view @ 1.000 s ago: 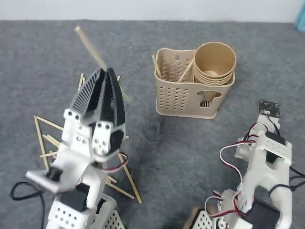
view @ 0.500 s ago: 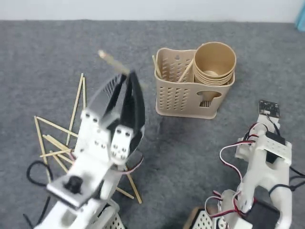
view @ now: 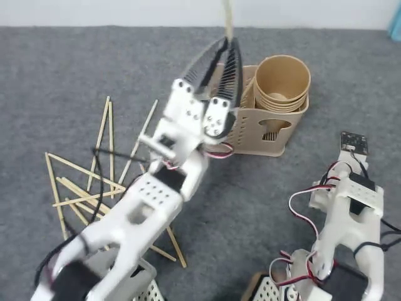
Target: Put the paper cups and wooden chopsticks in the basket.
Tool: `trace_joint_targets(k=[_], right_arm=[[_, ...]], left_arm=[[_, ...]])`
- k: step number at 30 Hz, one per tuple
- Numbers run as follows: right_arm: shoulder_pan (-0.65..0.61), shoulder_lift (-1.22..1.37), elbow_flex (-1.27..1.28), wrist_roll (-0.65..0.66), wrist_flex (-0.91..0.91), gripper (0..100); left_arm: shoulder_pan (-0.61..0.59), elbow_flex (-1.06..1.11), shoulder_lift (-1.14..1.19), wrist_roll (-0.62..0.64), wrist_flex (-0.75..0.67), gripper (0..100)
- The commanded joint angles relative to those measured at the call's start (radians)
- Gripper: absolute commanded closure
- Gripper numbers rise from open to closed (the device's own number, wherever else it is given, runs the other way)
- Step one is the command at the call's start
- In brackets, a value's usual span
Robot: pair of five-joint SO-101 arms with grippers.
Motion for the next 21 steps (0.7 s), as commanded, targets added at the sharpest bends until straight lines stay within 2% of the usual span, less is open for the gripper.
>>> trace_joint_targets(k=[1,5,10,17,21], right_arm=[[-0.005,-0.047,-0.005,0.015,-0.012,99.1],[-0.008,-0.047,-0.005,0.015,-0.013,99.1],[-0.008,-0.047,-0.005,0.015,-0.013,99.1],[-0.008,-0.047,-0.005,0.015,-0.013,99.1],[-0.008,-0.047,-0.005,0.015,-0.013,99.1]], left_arm=[[-0.037,-0.045,0.118,0.017,-0.063,99],[-0.08,-0.021,0.213,0.026,-0.069,99],[-0.094,0.056,0.224,0.048,-0.069,98],[-0.1,0.099,0.222,0.325,-0.069,83],[-0.127,0.099,0.201,0.377,-0.069,83]])
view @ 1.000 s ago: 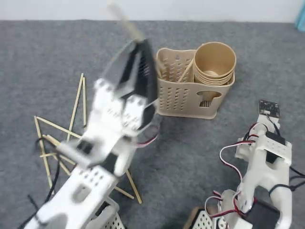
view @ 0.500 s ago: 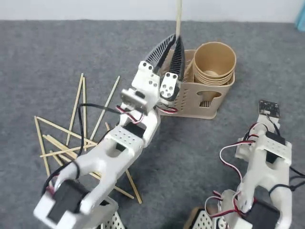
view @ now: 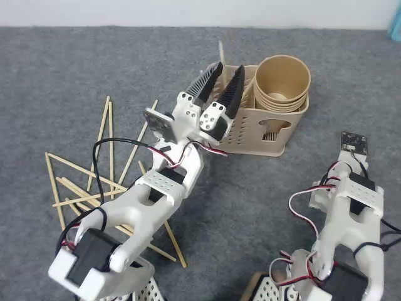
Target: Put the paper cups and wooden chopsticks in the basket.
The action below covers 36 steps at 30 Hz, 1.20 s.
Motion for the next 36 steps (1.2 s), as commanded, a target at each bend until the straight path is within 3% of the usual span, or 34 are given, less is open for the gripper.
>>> trace_joint_targets(k=[1,6,9,13,16,19,21,23,30,36], right_arm=[[-0.008,-0.045,-0.005,0.015,-0.013,99.1],[-0.008,-0.045,-0.005,0.015,-0.015,99.1],[-0.008,-0.045,-0.005,0.015,-0.015,99.1],[-0.01,-0.045,-0.005,0.015,-0.015,99.1],[-0.01,-0.045,-0.005,0.015,-0.015,99.1],[-0.01,-0.045,-0.005,0.015,-0.015,99.1],[-0.01,-0.045,-0.005,0.015,-0.015,99.1],[-0.01,-0.045,-0.005,0.015,-0.013,99.1],[-0.004,-0.045,-0.005,0.014,-0.007,99.1],[-0.004,-0.045,-0.005,0.012,-0.007,99.1]], left_arm=[[-0.035,-0.001,-0.046,0.044,-0.025,83],[-0.106,0.044,-0.239,0.12,-0.006,83],[-0.155,0.073,-0.411,0.146,0.135,83],[-0.247,0.041,-0.667,0.144,0.517,83],[-0.328,-0.065,-0.822,0.146,0.927,83],[-0.39,-0.217,-0.882,0.144,1.323,83],[-0.417,-0.303,-0.867,0.144,1.482,83],[-0.44,-0.351,-0.829,0.144,1.551,83],[-0.499,-0.375,-0.605,0.141,1.573,83],[-0.493,-0.498,-0.308,0.104,1.712,83]])
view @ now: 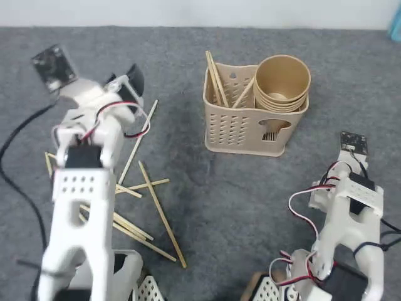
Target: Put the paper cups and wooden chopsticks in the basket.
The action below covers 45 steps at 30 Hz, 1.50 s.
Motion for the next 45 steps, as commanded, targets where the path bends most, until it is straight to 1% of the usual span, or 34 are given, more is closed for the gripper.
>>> trace_joint_targets(k=[1,4,9,13,18,26,32,34,37,45], right_arm=[[-0.001,-0.045,-0.005,0.012,-0.007,99.1],[-0.001,-0.044,-0.005,0.011,-0.008,99.1],[-0.001,-0.044,-0.005,0.011,-0.012,99.1],[-0.002,-0.044,-0.005,0.011,-0.013,99.1],[-0.004,-0.044,-0.005,0.014,-0.013,99.1],[-0.005,-0.044,-0.005,0.015,-0.013,99.1],[-0.005,-0.044,-0.005,0.015,-0.013,99.1],[-0.005,-0.044,-0.005,0.015,-0.013,99.1],[-0.005,-0.044,-0.005,0.015,-0.013,99.1],[-0.005,-0.045,-0.005,0.015,-0.013,99.1]], left_arm=[[-0.002,-0.142,0.187,-0.057,0.074,83],[-0.005,-0.285,0.385,-0.126,0.164,83],[0.0,-0.556,0.704,-0.244,0.374,83],[0.008,-0.757,0.919,-0.31,0.471,83],[0.002,-0.961,1.134,-0.318,0.491,83],[0.011,-1.181,1.386,-0.318,0.488,83],[-0.009,-1.282,1.511,-0.318,0.494,83],[-0.015,-1.311,1.516,-0.318,0.526,87],[-0.015,-1.4,1.514,-0.319,0.617,99],[-0.005,-1.802,1.516,-0.316,1.059,99]])
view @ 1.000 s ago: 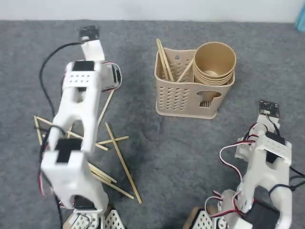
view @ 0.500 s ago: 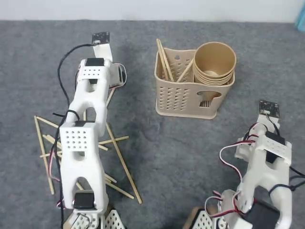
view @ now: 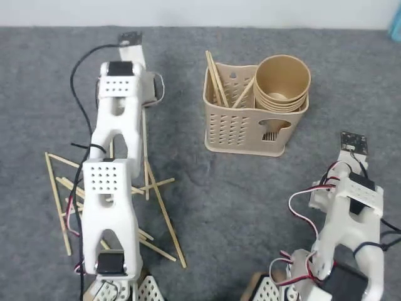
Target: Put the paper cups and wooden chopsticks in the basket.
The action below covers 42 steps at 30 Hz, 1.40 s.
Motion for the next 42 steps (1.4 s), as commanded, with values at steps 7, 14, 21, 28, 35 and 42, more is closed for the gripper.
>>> trace_joint_targets(k=[7,14,21,28,35,42], right_arm=[[-0.007,-0.045,-0.005,0.015,-0.013,99.1],[-0.007,-0.047,-0.005,0.015,-0.013,99.1],[-0.007,-0.047,-0.005,0.015,-0.013,99.1],[-0.007,-0.047,-0.005,0.015,-0.013,99.1],[-0.008,-0.047,-0.005,0.015,-0.013,99.1],[-0.005,-0.047,-0.005,0.015,-0.012,99.1]], left_arm=[[-0.043,-0.481,-0.02,0.017,0.173,99],[-0.077,-0.664,-0.02,0.084,0.178,99],[-0.074,-0.532,-0.163,0.084,0.18,99],[-0.051,-0.07,-0.517,0.081,0.176,99],[-0.006,0.435,-0.899,0.078,0.107,99],[0.012,0.812,-1.252,0.08,-0.1,99]])
